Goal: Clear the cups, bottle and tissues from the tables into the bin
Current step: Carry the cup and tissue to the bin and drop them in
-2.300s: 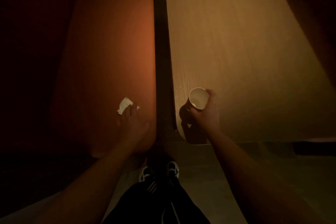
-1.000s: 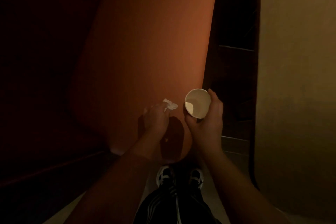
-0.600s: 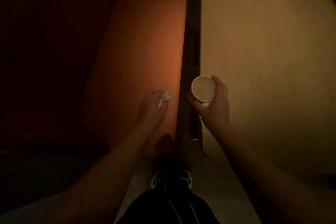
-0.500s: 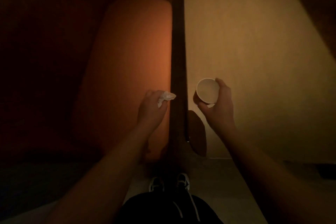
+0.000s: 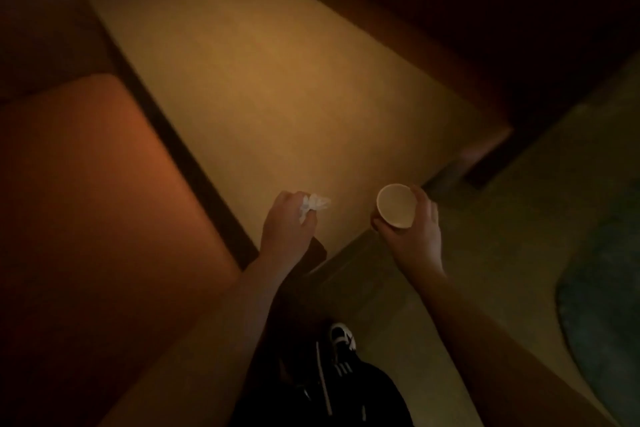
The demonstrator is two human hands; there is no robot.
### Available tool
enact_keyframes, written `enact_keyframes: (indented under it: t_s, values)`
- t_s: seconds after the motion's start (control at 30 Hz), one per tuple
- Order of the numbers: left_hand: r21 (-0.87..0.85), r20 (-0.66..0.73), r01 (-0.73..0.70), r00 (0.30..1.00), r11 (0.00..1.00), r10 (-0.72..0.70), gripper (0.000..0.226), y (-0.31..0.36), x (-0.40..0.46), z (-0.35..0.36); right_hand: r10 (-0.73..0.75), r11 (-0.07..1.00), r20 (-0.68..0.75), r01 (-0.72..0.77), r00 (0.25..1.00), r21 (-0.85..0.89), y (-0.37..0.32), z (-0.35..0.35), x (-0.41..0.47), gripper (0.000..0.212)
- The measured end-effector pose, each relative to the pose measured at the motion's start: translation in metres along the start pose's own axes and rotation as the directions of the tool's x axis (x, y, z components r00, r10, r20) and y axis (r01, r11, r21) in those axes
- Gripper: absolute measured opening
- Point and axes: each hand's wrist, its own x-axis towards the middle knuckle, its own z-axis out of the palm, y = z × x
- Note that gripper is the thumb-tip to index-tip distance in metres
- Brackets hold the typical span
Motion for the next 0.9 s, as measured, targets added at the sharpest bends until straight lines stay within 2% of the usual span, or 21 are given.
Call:
enact_keyframes:
  t_s: [0.17,0.27,0.33,0.47,0.57,0.7,0.9]
  values:
    - [-0.063,0.216,-0.202,0.953,0.977,0.211,0.007,0.044,-0.02,0.048,0.209,0.977,-0.215,-0.211,0.954,0.014,0.05,-0.059,-0.049,0.082]
    - [-0.123,0.354,-0.304,0.876,0.945,0.328,0.005,0.081,-0.038,0.09,0.326,0.943,-0.35,-0.33,0.878,0.051,0.08,-0.102,-0.09,0.082]
    - [-0.169,0.45,-0.383,0.79,0.908,0.417,0.005,0.112,-0.057,0.123,0.396,0.91,-0.455,-0.409,0.798,0.076,0.102,-0.133,-0.125,0.081]
    - [-0.264,0.543,-0.513,0.621,0.817,0.566,0.01,0.178,-0.112,0.182,0.515,0.821,-0.612,-0.55,0.6,0.153,0.138,-0.188,-0.199,0.081]
    - [-0.37,0.611,-0.569,0.446,0.734,0.654,0.008,0.227,-0.165,0.219,0.578,0.744,-0.701,-0.622,0.417,0.244,0.159,-0.225,-0.256,0.082]
    - [-0.459,0.679,-0.617,0.22,0.639,0.7,0.012,0.284,-0.246,0.259,0.613,0.638,-0.772,-0.681,0.167,0.359,0.18,-0.272,-0.329,0.081]
    - [-0.631,0.666,-0.612,-0.112,0.477,0.737,0.014,0.361,-0.383,0.325,0.563,0.556,-0.818,-0.68,-0.115,0.478,0.225,-0.347,-0.433,0.082]
